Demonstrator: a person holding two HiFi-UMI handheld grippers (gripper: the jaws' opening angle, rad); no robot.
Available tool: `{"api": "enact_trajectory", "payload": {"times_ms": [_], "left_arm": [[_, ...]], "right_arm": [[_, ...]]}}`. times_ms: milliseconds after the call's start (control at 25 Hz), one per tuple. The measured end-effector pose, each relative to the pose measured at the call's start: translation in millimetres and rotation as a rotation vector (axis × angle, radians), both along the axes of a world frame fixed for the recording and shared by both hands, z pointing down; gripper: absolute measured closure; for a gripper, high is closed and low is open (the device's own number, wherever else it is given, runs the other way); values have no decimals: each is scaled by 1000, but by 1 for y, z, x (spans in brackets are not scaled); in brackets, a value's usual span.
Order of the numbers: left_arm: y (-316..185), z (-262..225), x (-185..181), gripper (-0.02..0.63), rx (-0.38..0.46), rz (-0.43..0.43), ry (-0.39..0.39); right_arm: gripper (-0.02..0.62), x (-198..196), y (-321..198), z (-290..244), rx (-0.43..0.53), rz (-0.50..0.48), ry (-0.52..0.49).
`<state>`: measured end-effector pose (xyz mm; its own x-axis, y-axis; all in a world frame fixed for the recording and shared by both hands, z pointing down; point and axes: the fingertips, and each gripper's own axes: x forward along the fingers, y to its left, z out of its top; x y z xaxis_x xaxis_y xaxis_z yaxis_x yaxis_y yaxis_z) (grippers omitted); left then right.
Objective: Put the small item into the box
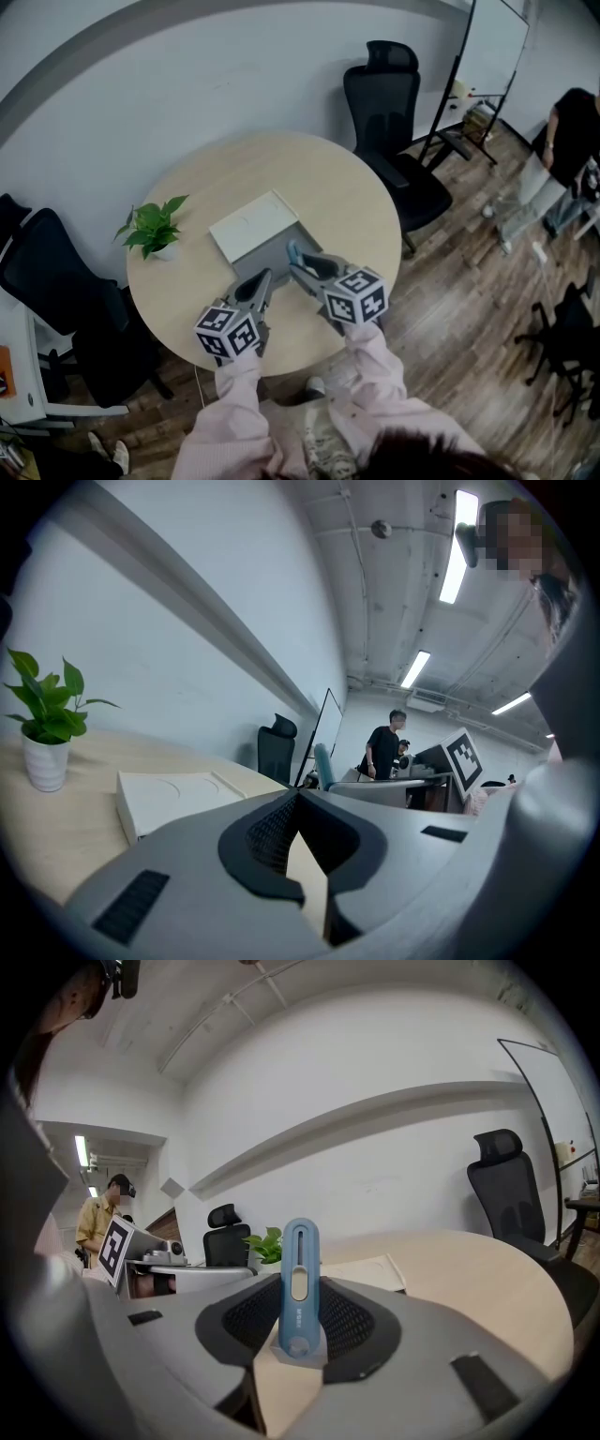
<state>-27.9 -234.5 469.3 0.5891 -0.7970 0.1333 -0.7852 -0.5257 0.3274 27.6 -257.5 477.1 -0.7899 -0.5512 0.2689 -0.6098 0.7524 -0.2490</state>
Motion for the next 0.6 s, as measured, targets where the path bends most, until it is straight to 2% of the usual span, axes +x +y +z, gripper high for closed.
{"api": "enact_trajectory", "payload": {"times_ms": [600], "left_arm": [[-13, 16, -12, 597, -44, -70, 9]], "right_arm": [[459, -14, -20, 15, -33, -69, 25]]}}
